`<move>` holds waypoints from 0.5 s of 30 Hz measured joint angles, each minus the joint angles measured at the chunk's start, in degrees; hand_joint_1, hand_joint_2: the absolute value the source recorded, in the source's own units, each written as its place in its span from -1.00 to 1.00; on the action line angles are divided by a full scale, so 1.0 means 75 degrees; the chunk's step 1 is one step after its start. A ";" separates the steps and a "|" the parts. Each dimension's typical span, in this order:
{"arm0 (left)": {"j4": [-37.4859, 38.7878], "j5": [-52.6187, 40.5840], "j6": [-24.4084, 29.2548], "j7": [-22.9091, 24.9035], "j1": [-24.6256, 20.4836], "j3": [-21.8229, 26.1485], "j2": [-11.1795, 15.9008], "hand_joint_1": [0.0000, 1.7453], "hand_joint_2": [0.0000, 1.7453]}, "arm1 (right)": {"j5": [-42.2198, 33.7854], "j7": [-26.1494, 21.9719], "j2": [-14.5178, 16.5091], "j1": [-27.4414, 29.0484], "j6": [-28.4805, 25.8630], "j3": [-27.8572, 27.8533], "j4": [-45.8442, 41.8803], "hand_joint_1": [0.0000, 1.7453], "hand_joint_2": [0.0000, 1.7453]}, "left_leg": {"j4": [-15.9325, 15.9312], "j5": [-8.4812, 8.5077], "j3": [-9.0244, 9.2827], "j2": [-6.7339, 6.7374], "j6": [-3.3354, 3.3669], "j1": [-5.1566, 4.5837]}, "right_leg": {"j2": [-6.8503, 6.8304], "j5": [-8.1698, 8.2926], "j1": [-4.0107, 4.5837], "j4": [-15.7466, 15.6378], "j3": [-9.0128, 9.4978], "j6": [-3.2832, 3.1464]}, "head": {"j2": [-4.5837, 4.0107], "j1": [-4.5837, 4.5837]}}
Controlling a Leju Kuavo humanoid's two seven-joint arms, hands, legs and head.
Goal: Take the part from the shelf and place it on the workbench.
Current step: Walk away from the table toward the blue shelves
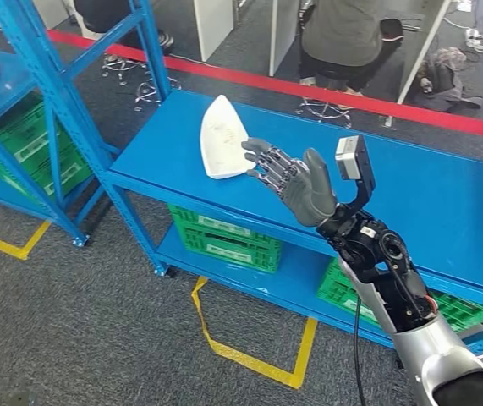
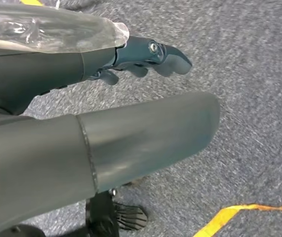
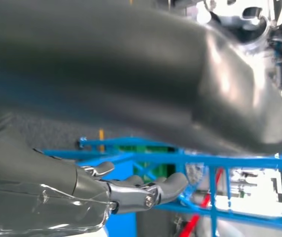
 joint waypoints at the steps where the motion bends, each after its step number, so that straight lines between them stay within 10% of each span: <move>1: 0.0000 0.0010 0.0001 -0.0007 0.0016 0.0001 0.0004 -1.00 -1.00 | -0.0001 0.0003 0.0000 -0.0012 0.0005 0.0006 0.0002 -1.00 -1.00 | 0.0605 -0.0256 -0.0312 -0.0150 -0.0009 0.0001 | 0.0094 0.0007 -0.0002 0.0000 -0.0010 -0.0021 | 0.0000 -0.0057; 4: 0.0000 0.0023 0.0003 -0.0018 0.0058 0.0001 0.0014 -1.00 -1.00 | -0.0001 0.0005 -0.0001 0.0007 0.0013 0.0018 0.0011 -1.00 -1.00 | 0.1387 -0.0304 -0.0827 -0.0264 -0.0002 -0.0002 | 0.0411 0.0010 0.0000 0.0006 -0.0015 -0.0034 | 0.0000 -0.0171; 8: 0.0000 0.0023 0.0003 -0.0028 0.0042 0.0001 0.0038 -1.00 -1.00 | -0.0001 -0.0002 -0.0001 0.0004 0.0007 0.0015 0.0015 -1.00 -1.00 | -0.0603 0.0733 -0.0021 -0.0671 0.0073 0.0035 | 0.0806 -0.0009 0.0011 0.0060 -0.0037 0.0036 | 0.0000 -0.0219; 11: 0.0000 0.0015 0.0002 -0.0030 0.0028 0.0001 0.0045 -1.00 -1.00 | 0.0040 -0.0012 -0.0004 0.0018 -0.0041 0.0006 0.0015 -1.00 -1.00 | -0.0912 0.0783 0.0108 -0.0660 0.0157 0.0024 | 0.1054 0.0012 -0.0005 0.0068 -0.0118 0.0175 | 0.0000 -0.0206; 15: -0.0003 -0.0008 -0.0007 -0.0026 -0.0040 0.0001 0.0031 -1.00 -1.00 | 0.0224 -0.0049 -0.0024 0.0041 -0.0120 -0.0030 0.0014 -1.00 -1.00 | -0.0991 0.0810 0.0154 -0.0323 0.0341 0.0016 | 0.0316 -0.0512 -0.0005 0.0934 -0.0522 0.0313 | 0.0000 -0.0084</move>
